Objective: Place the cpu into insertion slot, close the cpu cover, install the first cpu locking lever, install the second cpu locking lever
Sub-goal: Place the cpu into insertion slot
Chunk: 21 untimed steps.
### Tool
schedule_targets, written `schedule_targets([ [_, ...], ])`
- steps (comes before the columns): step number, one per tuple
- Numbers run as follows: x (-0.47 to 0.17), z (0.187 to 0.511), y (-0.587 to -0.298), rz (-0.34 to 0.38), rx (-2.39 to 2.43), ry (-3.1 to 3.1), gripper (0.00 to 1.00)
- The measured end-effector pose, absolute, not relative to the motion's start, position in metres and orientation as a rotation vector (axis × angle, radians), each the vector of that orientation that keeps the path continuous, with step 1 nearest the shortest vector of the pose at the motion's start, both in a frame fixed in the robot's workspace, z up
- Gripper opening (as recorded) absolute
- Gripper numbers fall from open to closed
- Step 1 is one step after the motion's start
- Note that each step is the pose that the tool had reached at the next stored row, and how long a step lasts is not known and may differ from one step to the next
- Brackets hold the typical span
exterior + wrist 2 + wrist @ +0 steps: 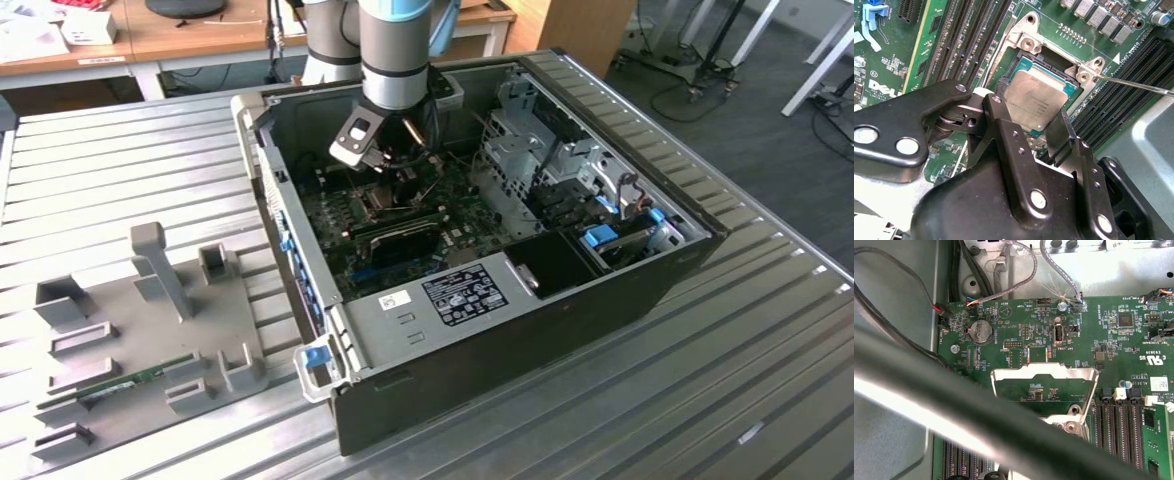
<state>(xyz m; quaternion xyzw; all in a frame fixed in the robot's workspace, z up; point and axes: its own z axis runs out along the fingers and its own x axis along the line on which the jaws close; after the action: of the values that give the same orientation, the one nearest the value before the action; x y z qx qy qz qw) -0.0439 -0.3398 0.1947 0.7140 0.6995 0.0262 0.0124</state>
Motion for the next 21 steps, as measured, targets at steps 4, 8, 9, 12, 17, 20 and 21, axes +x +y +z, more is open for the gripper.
schedule_targets([
  [4,-0.0439,0.1938,-0.3398,0.082,2.226,2.18,0.54],
  [8,-0.0439,0.193,-0.3398,0.081,2.226,2.18,0.54],
  [9,-0.0439,0.1929,-0.3398,0.081,2.226,2.18,0.54],
  [12,-0.0439,0.1928,-0.3398,0.082,2.226,2.18,0.54],
  [17,-0.0439,0.1925,-0.3398,0.082,2.226,2.18,0.54],
  [20,-0.0439,0.1924,-0.3398,0.082,2.226,2.18,0.54],
  [21,-0.0439,0.1924,-0.3398,0.082,2.226,2.18,0.54],
])
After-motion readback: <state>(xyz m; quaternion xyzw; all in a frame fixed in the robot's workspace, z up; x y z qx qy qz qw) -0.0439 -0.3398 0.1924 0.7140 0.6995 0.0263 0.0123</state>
